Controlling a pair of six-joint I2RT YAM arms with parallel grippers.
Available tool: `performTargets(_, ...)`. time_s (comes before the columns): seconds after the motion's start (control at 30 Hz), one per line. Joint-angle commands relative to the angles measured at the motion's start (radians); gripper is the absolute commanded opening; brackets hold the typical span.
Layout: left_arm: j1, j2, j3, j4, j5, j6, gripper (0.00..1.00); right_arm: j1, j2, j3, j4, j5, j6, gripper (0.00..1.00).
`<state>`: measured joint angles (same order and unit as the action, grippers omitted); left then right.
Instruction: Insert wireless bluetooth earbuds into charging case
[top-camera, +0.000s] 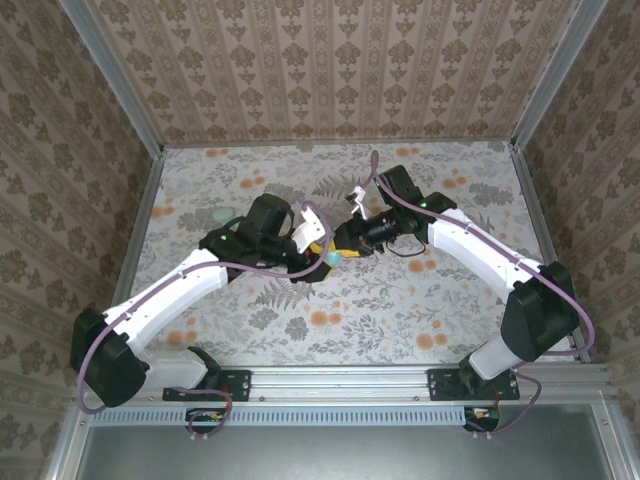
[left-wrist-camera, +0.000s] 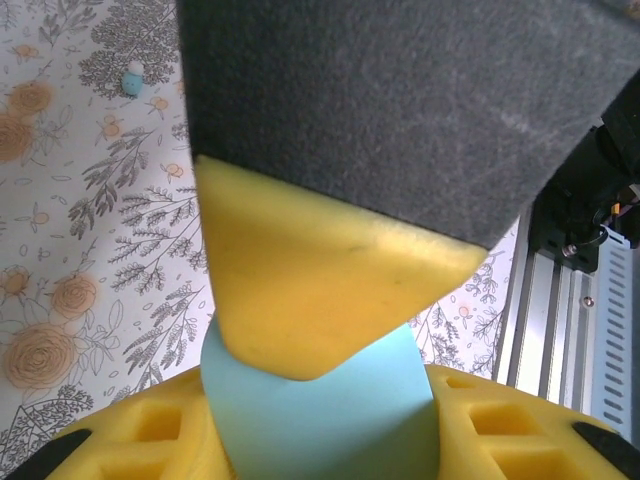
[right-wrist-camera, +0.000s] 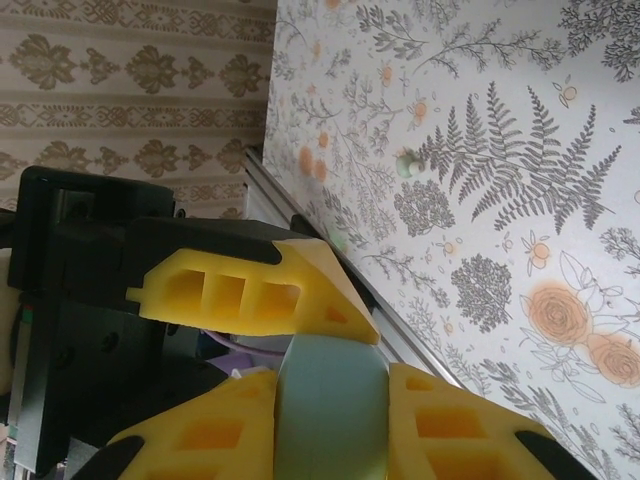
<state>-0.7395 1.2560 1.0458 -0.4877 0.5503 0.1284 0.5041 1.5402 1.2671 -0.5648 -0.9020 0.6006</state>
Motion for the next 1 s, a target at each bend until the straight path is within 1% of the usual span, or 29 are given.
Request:
performTargets(0.0, 0.025, -0.035, 0.014, 0.036, -0.005, 0.02, 0.29, 0.011, 0.007, -0.026, 0.012, -0.054, 0.027, 0.26)
performTargets(0.03, 0.025, -0.036, 0.016, 0.034, -0.003, 0.025, 0.29, 0.013, 0.006, -0.026, 0.008, -0.052, 0.027, 0.39)
performTargets(0.07, 0.026, -0.038, 0.017, 0.031, 0.0, 0.029, 0.29, 0.014, 0.006, -0.026, 0.006, -0.051, 0.027, 0.47)
performTargets(0.1, 0.027, -0.038, 0.019, 0.029, 0.001, 0.033, 0.29, 0.017, 0.007, -0.024, 0.002, -0.05, 0.025, 0.53)
performTargets(0.17, 0.026, -0.038, 0.018, 0.024, 0.004, 0.038, 0.29, 0.02, 0.01, -0.02, -0.007, -0.05, 0.021, 0.56)
performTargets(0.2, 0.026, -0.037, 0.019, 0.022, 0.004, 0.041, 0.29, 0.022, 0.011, -0.018, -0.009, -0.05, 0.019, 0.55)
performTargets(0.3, 0.027, -0.037, 0.019, 0.02, 0.006, 0.046, 0.29, 0.034, 0.019, -0.007, -0.017, -0.055, 0.014, 0.48)
performTargets(0.4, 0.028, -0.036, 0.018, 0.02, -0.004, 0.049, 0.29, 0.045, 0.031, 0.009, -0.024, -0.053, 0.013, 0.34)
performTargets(0.47, 0.03, -0.039, 0.017, 0.021, -0.015, 0.047, 0.31, 0.047, 0.033, 0.012, -0.017, -0.05, 0.026, 0.28)
performTargets(0.57, 0.04, -0.052, 0.006, 0.033, -0.035, 0.032, 0.39, 0.048, 0.029, 0.007, 0.024, -0.039, 0.072, 0.23)
performTargets(0.6, 0.048, -0.061, 0.0, 0.045, -0.036, 0.02, 0.44, 0.047, 0.025, 0.003, 0.066, -0.035, 0.098, 0.22)
performTargets(0.63, 0.059, -0.074, -0.011, 0.061, -0.039, 0.004, 0.54, 0.045, 0.018, -0.003, 0.097, -0.026, 0.126, 0.2)
performTargets(0.7, 0.083, -0.102, -0.029, 0.096, -0.039, -0.029, 0.66, 0.044, 0.002, -0.019, 0.166, 0.001, 0.195, 0.2)
performTargets(0.73, 0.1, -0.122, -0.038, 0.117, -0.043, -0.052, 0.72, 0.042, -0.009, -0.031, 0.209, 0.017, 0.239, 0.2)
performTargets(0.77, 0.117, -0.143, -0.048, 0.143, -0.045, -0.075, 0.75, 0.041, -0.019, -0.041, 0.247, 0.038, 0.279, 0.2)
performTargets(0.87, 0.188, -0.223, -0.12, 0.288, 0.014, -0.189, 0.82, 0.039, -0.05, -0.074, 0.375, 0.103, 0.414, 0.21)
performTargets(0.97, 0.251, -0.294, -0.233, 0.513, 0.084, -0.337, 0.84, 0.039, -0.078, -0.109, 0.525, 0.16, 0.552, 0.22)
